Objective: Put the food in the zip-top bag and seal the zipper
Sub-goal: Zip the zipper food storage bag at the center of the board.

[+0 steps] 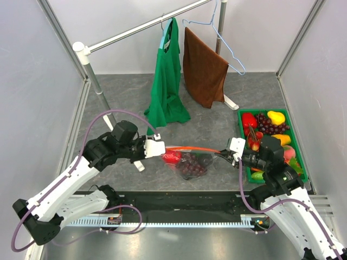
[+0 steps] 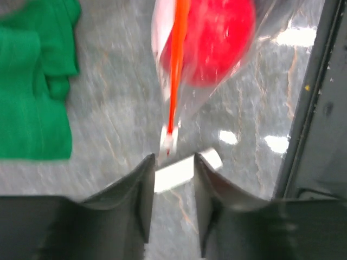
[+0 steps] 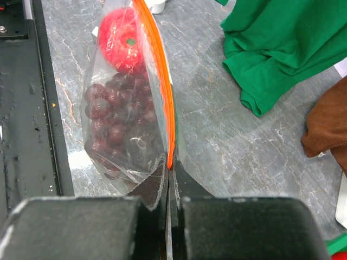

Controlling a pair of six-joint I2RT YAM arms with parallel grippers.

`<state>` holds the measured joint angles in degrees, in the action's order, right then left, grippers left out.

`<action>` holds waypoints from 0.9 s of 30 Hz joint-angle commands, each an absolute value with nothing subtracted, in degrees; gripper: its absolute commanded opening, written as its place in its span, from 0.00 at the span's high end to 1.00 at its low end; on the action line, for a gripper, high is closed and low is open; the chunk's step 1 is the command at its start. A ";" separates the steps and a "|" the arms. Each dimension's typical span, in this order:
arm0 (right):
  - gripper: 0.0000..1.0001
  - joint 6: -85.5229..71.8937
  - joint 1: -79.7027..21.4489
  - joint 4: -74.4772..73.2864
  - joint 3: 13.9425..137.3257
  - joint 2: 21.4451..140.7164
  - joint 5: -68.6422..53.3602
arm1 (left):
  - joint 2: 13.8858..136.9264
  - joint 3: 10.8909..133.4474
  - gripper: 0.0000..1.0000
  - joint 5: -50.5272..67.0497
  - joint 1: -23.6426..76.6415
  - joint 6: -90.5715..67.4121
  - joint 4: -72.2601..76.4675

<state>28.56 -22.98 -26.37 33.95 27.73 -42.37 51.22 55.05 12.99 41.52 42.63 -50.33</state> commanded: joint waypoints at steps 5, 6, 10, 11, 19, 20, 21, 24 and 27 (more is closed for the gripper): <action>1.00 30.23 -22.67 -26.37 37.26 28.04 -42.01 | 60.88 70.56 0.44 25.30 40.34 36.22 -54.85; 1.00 30.41 -22.68 -26.45 37.35 28.21 -42.19 | 62.13 72.66 0.43 26.62 40.69 34.91 -54.23; 1.00 30.59 -22.59 -26.46 37.97 28.83 -42.01 | 66.09 75.49 0.43 29.18 42.97 34.28 -50.28; 1.00 30.50 -22.67 -26.46 38.14 28.83 -42.01 | 66.70 75.93 0.43 28.83 44.02 34.80 -49.49; 1.00 29.97 -22.59 -26.02 38.67 29.97 -42.36 | 73.29 75.76 0.43 26.63 54.66 33.23 -43.86; 1.00 30.06 -22.67 -26.19 38.76 29.88 -42.36 | 74.00 75.85 0.44 25.85 55.02 32.53 -43.34; 1.00 30.23 -22.68 -26.37 38.76 29.45 -42.36 | 74.70 75.94 0.46 25.23 55.80 32.35 -42.72; 1.00 30.67 -22.59 -26.63 38.50 28.83 -42.63 | 77.16 76.11 0.48 23.56 56.07 31.12 -42.02; 1.00 30.76 -22.59 -27.33 38.32 28.56 -42.89 | 76.91 75.76 0.48 22.59 56.07 31.29 -40.35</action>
